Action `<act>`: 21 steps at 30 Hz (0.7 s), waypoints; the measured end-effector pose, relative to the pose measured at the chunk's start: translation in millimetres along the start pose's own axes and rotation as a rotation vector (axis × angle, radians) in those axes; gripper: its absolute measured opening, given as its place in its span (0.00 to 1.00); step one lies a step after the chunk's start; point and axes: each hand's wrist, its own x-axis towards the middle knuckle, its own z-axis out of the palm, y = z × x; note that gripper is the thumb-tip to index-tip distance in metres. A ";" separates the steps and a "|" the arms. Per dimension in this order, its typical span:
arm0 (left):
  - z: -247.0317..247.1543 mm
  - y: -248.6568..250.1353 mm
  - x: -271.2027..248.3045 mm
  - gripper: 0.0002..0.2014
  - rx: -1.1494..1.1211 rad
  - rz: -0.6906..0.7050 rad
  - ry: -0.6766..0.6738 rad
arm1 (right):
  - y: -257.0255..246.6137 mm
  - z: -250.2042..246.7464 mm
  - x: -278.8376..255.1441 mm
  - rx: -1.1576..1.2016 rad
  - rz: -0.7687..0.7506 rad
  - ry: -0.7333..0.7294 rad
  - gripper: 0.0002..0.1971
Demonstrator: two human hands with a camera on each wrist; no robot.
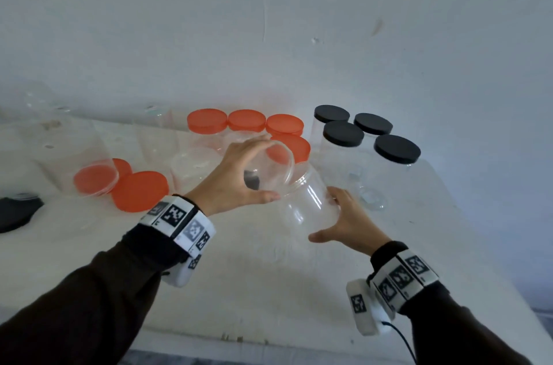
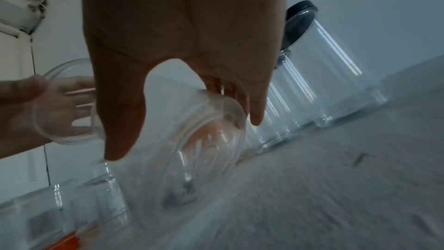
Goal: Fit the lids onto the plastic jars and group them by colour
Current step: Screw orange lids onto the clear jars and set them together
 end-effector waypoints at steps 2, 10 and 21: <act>8.0 0.6 3.7 0.41 0.020 0.001 -0.045 | 5.9 -0.3 -2.0 -0.001 0.017 -0.036 0.52; 33.5 8.1 14.9 0.44 0.066 0.003 -0.201 | 22.9 -4.8 -6.6 0.147 0.017 -0.114 0.48; 55.3 19.9 35.3 0.46 0.250 0.065 -0.352 | 28.3 -2.8 -2.9 0.346 0.048 -0.070 0.39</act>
